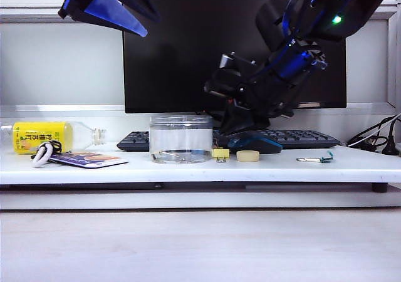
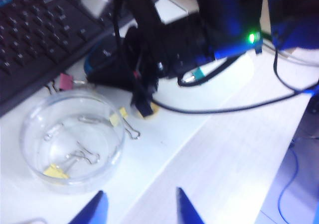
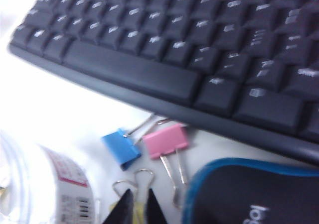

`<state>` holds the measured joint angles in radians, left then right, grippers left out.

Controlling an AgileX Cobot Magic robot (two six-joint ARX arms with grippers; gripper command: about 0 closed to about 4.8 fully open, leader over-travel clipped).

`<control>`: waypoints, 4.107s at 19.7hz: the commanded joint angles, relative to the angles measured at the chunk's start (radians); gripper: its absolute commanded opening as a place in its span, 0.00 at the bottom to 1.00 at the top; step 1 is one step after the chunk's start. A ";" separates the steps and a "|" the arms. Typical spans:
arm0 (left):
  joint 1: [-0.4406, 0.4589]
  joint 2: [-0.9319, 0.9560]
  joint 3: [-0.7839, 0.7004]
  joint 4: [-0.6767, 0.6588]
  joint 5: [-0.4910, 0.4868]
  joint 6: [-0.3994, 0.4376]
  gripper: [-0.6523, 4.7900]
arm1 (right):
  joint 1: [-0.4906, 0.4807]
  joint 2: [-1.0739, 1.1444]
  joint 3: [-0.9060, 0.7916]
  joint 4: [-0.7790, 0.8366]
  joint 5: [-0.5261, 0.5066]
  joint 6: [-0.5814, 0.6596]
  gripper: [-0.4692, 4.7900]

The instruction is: Pick up the clips with the largest number of clips of the same color on the table and place them in a round transparent plastic box.

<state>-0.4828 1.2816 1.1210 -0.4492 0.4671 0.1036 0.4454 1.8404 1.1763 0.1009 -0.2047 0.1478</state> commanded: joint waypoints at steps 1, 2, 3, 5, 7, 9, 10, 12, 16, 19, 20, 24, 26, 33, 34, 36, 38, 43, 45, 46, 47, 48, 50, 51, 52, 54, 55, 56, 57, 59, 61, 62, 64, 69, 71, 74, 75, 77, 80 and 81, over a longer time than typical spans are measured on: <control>-0.001 -0.002 0.005 -0.005 0.001 0.001 0.46 | 0.003 -0.009 0.004 0.013 -0.021 -0.002 0.20; -0.001 -0.002 0.005 -0.006 0.001 0.001 0.46 | 0.003 -0.008 0.004 0.015 -0.027 0.002 0.20; -0.001 -0.002 0.005 -0.006 0.001 0.001 0.46 | 0.003 -0.007 0.004 0.008 -0.026 0.002 0.20; -0.001 -0.002 0.005 -0.006 0.001 0.000 0.46 | 0.003 -0.006 0.003 0.005 -0.026 0.001 0.20; -0.001 -0.002 0.005 -0.015 0.001 0.001 0.47 | 0.003 -0.006 0.003 -0.019 -0.026 0.001 0.28; -0.001 -0.002 0.005 -0.076 0.000 0.055 0.47 | 0.003 -0.010 0.003 -0.116 -0.065 -0.077 0.31; -0.001 0.000 0.005 -0.105 -0.003 0.088 0.47 | 0.003 -0.013 0.003 -0.155 -0.068 -0.116 0.31; 0.000 0.002 0.005 -0.126 -0.021 0.116 0.47 | 0.001 -0.036 0.003 -0.214 -0.069 -0.179 0.31; 0.000 0.003 0.005 -0.136 -0.021 0.128 0.47 | -0.005 -0.088 0.004 -0.249 -0.090 -0.217 0.31; 0.000 0.003 0.005 -0.153 -0.021 0.133 0.47 | -0.005 -0.099 0.004 -0.363 -0.116 -0.268 0.42; 0.000 0.003 0.005 -0.153 -0.019 0.134 0.47 | -0.005 -0.114 0.004 -0.388 -0.116 -0.288 0.42; 0.000 0.003 0.005 -0.152 -0.009 0.153 0.47 | -0.004 -0.228 0.004 -0.456 -0.136 -0.413 0.42; 0.000 0.003 0.005 -0.152 0.018 0.156 0.47 | 0.000 -0.248 0.005 -0.549 -0.138 -0.513 0.42; 0.000 0.003 0.005 -0.150 0.061 0.178 0.47 | 0.039 -0.248 0.016 -0.664 -0.121 -0.674 0.43; 0.000 0.003 0.005 -0.149 0.061 0.178 0.47 | 0.057 -0.248 0.019 -0.665 -0.104 -0.686 0.43; 0.000 0.003 0.005 -0.146 0.061 0.178 0.47 | 0.088 -0.240 0.028 -0.669 -0.068 -0.711 0.43; 0.000 0.003 0.005 -0.145 0.061 0.180 0.47 | 0.108 -0.211 0.054 -0.677 -0.033 -0.718 0.45; 0.000 0.003 0.005 -0.148 0.061 0.189 0.47 | 0.108 -0.156 0.121 -0.694 -0.010 -0.719 0.50; 0.000 0.003 0.004 -0.148 0.061 0.189 0.47 | 0.107 -0.140 0.133 -0.686 -0.010 -0.722 0.50; 0.000 0.003 0.004 -0.147 0.061 0.189 0.47 | 0.107 -0.130 0.138 -0.680 -0.015 -0.722 0.50; 0.000 0.003 0.003 -0.146 0.061 0.189 0.47 | 0.108 -0.119 0.140 -0.673 -0.015 -0.721 0.50; 0.000 0.003 0.002 -0.146 0.061 0.189 0.47 | 0.107 -0.113 0.140 -0.671 -0.013 -0.721 0.50; 0.000 0.004 0.002 -0.146 0.061 0.192 0.47 | 0.107 -0.083 0.146 -0.669 -0.011 -0.721 0.50; 0.000 0.004 0.002 -0.146 0.061 0.196 0.47 | 0.106 -0.067 0.151 -0.668 -0.006 -0.726 0.50; 0.000 0.004 0.002 -0.146 0.061 0.197 0.47 | 0.106 -0.059 0.151 -0.662 -0.003 -0.727 0.50; 0.000 0.004 0.002 -0.146 0.061 0.197 0.47 | 0.106 -0.043 0.151 -0.642 0.005 -0.728 0.50; 0.000 0.004 0.002 -0.146 0.061 0.197 0.47 | 0.105 -0.037 0.152 -0.633 0.005 -0.728 0.50; 0.000 0.004 0.002 -0.145 0.061 0.198 0.47 | 0.104 -0.035 0.152 -0.629 0.006 -0.729 0.50; 0.000 0.004 0.002 -0.145 0.061 0.200 0.47 | 0.103 -0.031 0.152 -0.619 0.013 -0.728 0.50; 0.000 0.004 0.002 -0.143 0.061 0.200 0.47 | 0.103 -0.024 0.152 -0.597 0.027 -0.729 0.50; 0.000 0.004 0.002 -0.139 0.061 0.200 0.47 | 0.098 -0.016 0.153 -0.589 0.029 -0.728 0.50; 0.000 0.004 0.002 -0.138 0.060 0.200 0.47 | 0.097 -0.012 0.152 -0.586 0.032 -0.728 0.50; 0.000 0.004 0.002 -0.135 0.060 0.200 0.47 | 0.092 -0.002 0.152 -0.581 0.060 -0.725 0.49; 0.000 0.004 0.002 -0.132 0.060 0.200 0.47 | 0.085 0.014 0.152 -0.560 0.080 -0.721 0.49; 0.000 0.004 0.002 -0.132 0.048 0.200 0.47 | 0.085 0.014 0.153 -0.543 0.094 -0.712 0.49; 0.000 0.004 0.002 -0.133 0.048 0.200 0.47 | 0.085 0.014 0.154 -0.521 0.101 -0.702 0.49; 0.000 0.004 0.002 -0.133 0.048 0.200 0.47 | 0.085 0.014 0.159 -0.520 0.106 -0.696 0.49; 0.000 0.004 0.002 -0.133 0.048 0.200 0.47 | 0.085 0.012 0.171 -0.513 0.112 -0.674 0.49; 0.000 0.004 0.002 -0.133 0.045 0.200 0.47 | 0.085 0.012 0.199 -0.503 0.102 -0.637 0.49; 0.000 0.004 0.002 -0.134 0.045 0.200 0.47 | 0.084 0.012 0.199 -0.494 0.098 -0.621 0.49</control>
<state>-0.4820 1.2881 1.1206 -0.5907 0.5121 0.2985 0.5289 1.8572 1.3712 -0.4065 -0.0982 -0.4973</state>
